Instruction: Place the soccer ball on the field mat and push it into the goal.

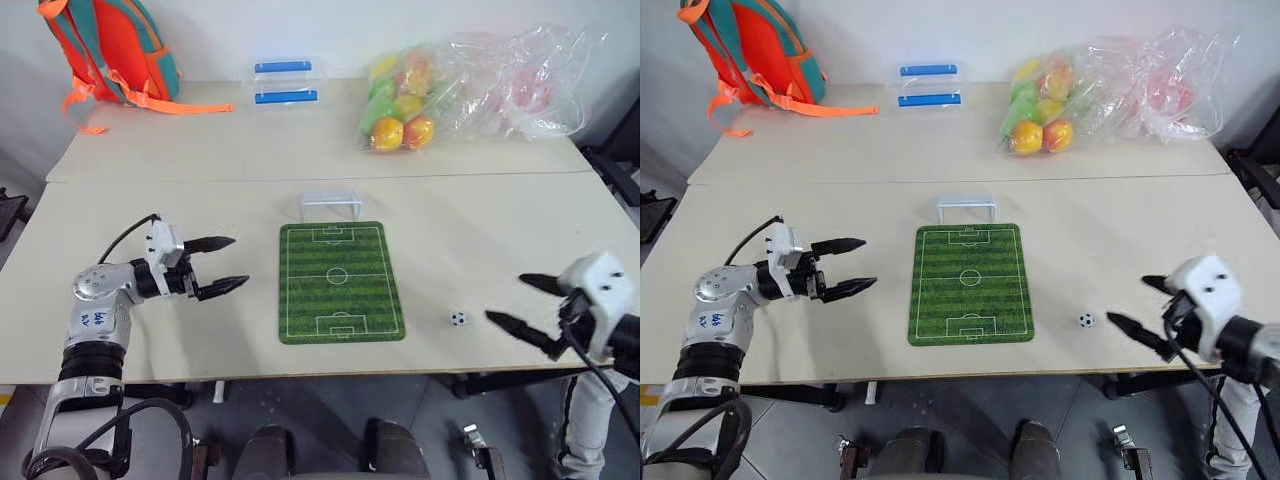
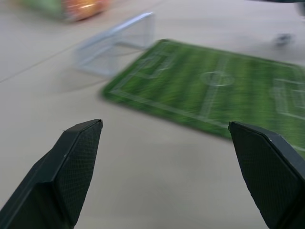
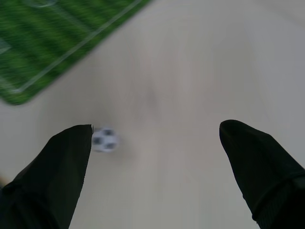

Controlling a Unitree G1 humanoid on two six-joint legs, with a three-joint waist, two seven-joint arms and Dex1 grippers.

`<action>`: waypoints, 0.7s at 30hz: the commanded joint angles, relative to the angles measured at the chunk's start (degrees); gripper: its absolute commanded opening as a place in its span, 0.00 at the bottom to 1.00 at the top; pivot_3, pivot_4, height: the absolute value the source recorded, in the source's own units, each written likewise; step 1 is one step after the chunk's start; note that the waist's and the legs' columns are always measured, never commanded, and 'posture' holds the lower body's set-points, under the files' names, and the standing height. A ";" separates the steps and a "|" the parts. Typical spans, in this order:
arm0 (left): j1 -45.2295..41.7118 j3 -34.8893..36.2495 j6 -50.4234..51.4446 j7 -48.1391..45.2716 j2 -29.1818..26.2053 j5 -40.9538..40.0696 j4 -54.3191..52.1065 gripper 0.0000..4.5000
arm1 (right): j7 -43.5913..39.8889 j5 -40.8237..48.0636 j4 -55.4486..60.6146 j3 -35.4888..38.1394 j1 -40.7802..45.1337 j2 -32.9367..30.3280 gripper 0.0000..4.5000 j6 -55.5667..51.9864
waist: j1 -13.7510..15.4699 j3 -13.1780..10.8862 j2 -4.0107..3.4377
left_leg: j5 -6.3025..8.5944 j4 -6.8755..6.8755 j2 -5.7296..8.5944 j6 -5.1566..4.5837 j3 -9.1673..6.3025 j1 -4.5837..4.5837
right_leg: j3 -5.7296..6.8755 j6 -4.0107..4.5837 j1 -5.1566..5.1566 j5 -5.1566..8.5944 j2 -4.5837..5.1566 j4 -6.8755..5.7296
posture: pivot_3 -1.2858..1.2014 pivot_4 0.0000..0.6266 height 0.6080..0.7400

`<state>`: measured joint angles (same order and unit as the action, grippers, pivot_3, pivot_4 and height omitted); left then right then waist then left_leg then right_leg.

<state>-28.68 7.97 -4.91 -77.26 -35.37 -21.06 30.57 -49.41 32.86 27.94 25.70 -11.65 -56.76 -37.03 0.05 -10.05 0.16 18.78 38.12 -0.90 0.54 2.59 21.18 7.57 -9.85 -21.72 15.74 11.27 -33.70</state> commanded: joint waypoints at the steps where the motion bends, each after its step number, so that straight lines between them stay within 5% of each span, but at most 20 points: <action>1: 0.68 0.06 0.94 -2.27 -0.62 -2.01 -3.74 1.00 | -4.20 -1.03 -2.19 -5.04 3.70 -2.03 0.99 1.83 | -0.01 -0.05 0.08 | 0.00 0.02 0.00 0.00 0.00 0.02 | 0.00 0.00 0.00 0.00 0.00 0.00 | 0.52 0.24 1.00; 15: 6.46 3.53 5.00 0.88 -4.17 -3.59 -11.52 1.00 | -12.32 -15.23 -21.70 -24.47 18.15 0.26 0.99 16.02 | -0.08 -0.13 0.22 | 0.04 0.08 0.00 0.01 -0.01 0.05 | 0.03 -0.01 0.01 0.00 0.01 0.03 | 0.52 0.24 1.00; 21: 6.51 3.80 4.94 2.82 -3.69 -3.49 -12.03 1.00 | -13.61 -18.00 -25.82 -26.40 20.52 1.17 0.66 19.28 | -0.11 -0.13 0.23 | 0.04 0.12 -0.02 0.02 -0.02 -0.01 | 0.04 -0.01 0.05 -0.01 0.00 -0.02 | 0.52 0.24 1.00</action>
<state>-22.17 10.68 0.23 -74.72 -38.68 -23.35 20.51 -63.21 16.39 3.11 -0.14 8.72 -55.86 -18.03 -0.06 -10.18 0.38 18.82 38.25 -0.93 0.57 2.57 21.17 7.62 -9.86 -21.67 15.74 11.27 -33.71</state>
